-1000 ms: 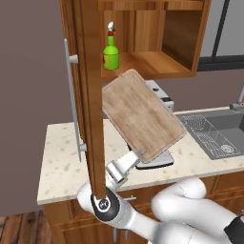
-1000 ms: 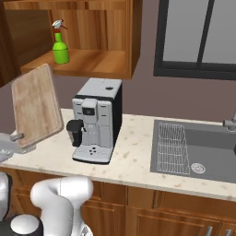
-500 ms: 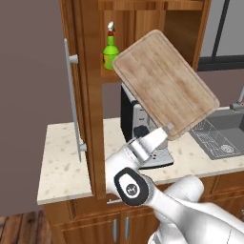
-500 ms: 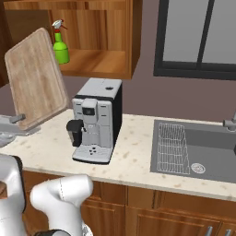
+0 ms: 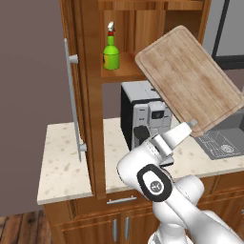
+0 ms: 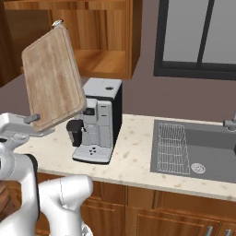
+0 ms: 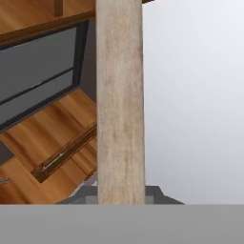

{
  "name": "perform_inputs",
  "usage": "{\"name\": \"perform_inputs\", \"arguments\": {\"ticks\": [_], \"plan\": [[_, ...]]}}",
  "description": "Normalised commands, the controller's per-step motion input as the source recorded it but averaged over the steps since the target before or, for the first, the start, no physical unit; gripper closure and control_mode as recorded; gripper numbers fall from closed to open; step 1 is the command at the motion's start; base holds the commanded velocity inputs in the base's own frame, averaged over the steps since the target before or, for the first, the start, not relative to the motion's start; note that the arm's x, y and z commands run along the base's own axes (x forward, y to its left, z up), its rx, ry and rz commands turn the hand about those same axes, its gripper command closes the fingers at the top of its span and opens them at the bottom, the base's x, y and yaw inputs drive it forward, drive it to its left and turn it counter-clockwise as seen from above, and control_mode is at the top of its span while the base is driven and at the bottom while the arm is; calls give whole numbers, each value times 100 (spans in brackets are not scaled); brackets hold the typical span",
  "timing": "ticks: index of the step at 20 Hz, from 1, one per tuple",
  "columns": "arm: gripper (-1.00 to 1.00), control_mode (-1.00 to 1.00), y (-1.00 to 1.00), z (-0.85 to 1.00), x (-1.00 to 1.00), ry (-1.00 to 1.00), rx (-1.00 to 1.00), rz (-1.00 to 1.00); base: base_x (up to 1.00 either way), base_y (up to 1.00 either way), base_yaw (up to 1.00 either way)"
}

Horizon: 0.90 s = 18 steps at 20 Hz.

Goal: Move the cutting board and knife to the sink. Then move spray from the cabinet to the counter.

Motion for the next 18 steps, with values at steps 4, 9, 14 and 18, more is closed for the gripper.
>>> {"name": "perform_inputs", "arguments": {"ticks": [4,9,14,18], "plan": [[100,-100,-21,0,-6,0,0,-6,0,0,0],[100,-100,1,0,0,0,-2,0,0,0,0],[100,-100,-33,0,-23,-6,2,-1,0,0,0],[100,-100,-69,0,-44,0,4,-4,0,0,0]]}}
